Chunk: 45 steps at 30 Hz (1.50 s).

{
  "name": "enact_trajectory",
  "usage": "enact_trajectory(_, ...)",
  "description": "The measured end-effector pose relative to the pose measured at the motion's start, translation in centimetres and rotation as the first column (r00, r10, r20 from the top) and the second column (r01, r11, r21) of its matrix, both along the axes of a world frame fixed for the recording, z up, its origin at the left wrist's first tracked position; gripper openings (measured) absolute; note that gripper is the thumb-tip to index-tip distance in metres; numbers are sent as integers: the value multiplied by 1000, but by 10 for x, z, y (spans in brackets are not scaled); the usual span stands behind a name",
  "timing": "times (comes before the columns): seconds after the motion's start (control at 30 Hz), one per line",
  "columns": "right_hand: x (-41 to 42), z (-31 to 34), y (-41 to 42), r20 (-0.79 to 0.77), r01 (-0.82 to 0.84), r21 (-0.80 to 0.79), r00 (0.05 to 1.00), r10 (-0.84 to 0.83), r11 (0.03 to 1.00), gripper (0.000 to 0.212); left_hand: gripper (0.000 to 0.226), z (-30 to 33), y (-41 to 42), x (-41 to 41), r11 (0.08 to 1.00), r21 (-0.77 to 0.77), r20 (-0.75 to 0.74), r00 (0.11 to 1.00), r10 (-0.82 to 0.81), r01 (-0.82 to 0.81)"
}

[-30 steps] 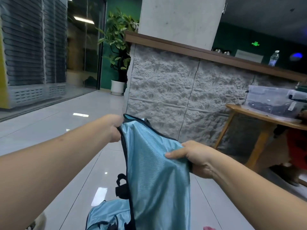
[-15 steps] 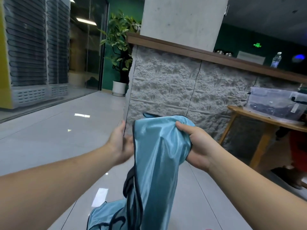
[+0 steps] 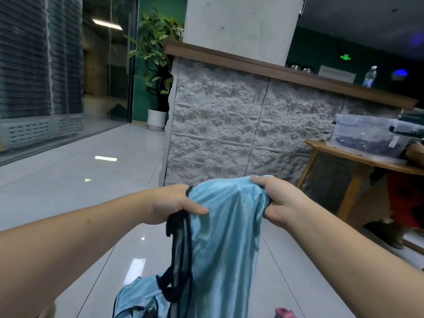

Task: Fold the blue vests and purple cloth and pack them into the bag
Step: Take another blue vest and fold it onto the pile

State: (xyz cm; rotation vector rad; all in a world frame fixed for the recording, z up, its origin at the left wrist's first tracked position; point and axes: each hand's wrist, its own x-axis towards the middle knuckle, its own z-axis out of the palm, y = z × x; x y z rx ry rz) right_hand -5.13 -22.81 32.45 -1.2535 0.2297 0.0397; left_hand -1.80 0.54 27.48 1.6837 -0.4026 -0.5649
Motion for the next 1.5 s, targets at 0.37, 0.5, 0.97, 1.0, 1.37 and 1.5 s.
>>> enact_trajectory(0.37, -14, -41, -1, 79, -377, -313, 904, 419, 872, 23, 20, 18, 8, 5, 937, -244, -150, 964, 220, -252)
enact_trajectory(0.5, -8, -33, -1, 126, -165, -222, 972, 196, 961, 29, 24, 20, 29, 11, 967, -141, -200, 963, 181, -211)
enact_trajectory(0.97, -17, -21, 4, 204, -39, -399, 970, 130, 916, 19, 17, 22, 35, 27, 952, 63, -125, 944, 307, -301)
enact_trajectory(1.0, -15, -21, 1, 209, -36, -444, 968, 142, 895, 17, 18, 23, 35, 28, 954, 46, -102, 948, 300, -297)
enact_trajectory(1.37, -12, -21, 0, 75, 29, -983, 965, 250, 182, 33, 32, 36, 21, 6, 781, 591, 316, 949, 6, -202)
enact_trajectory(1.5, -12, -27, -1, 97, 74, -991, 972, 216, 109, 8, 9, 33, 14, 6, 678, 677, 391, 920, -2, -286)
